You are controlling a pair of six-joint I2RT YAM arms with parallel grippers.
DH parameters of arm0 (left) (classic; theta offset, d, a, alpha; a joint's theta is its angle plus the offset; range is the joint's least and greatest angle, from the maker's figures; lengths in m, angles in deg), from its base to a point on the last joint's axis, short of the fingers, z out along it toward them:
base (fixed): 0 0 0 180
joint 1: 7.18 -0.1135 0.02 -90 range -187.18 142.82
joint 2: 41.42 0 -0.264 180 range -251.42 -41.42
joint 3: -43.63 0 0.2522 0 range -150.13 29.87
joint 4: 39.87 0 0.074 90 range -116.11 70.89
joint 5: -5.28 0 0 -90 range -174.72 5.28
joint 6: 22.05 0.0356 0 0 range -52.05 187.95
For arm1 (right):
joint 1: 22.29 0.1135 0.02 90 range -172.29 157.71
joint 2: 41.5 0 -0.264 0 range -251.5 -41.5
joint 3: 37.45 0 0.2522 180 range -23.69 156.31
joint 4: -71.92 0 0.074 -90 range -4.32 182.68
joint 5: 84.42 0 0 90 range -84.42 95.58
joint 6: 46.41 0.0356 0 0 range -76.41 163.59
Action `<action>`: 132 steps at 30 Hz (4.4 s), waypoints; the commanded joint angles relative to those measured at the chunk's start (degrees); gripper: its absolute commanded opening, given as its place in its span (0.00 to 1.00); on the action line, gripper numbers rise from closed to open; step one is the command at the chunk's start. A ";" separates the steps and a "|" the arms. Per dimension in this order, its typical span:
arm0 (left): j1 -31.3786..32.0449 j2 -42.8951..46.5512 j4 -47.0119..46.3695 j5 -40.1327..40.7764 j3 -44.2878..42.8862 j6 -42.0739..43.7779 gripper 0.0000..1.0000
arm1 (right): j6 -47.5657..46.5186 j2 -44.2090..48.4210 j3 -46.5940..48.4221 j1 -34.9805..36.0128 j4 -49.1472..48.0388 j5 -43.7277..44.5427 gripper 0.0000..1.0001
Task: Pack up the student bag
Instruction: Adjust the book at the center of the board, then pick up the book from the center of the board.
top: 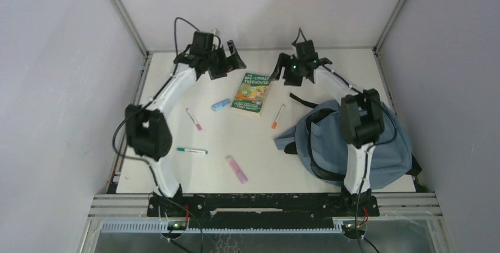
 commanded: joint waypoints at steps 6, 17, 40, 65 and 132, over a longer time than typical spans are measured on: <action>0.46 12.94 -9.02 0.93 29.78 -13.37 1.00 | 4.40 -31.17 38.21 -4.46 5.68 -2.20 0.81; 1.23 9.45 -21.64 -2.23 39.31 -20.77 1.00 | 3.38 -38.15 41.95 -0.85 2.29 -9.49 0.80; 1.67 1.41 -26.06 -5.46 37.32 -19.71 1.00 | 2.90 -10.40 -7.23 1.72 -17.26 -17.03 0.52; 2.26 11.77 -22.00 -3.55 39.39 -19.41 1.00 | 16.36 -0.91 -8.43 -1.29 -24.71 -28.11 0.00; -2.24 29.99 -63.78 -14.77 61.78 -32.31 0.00 | 33.20 -2.70 -18.87 -2.73 -40.04 -35.30 0.09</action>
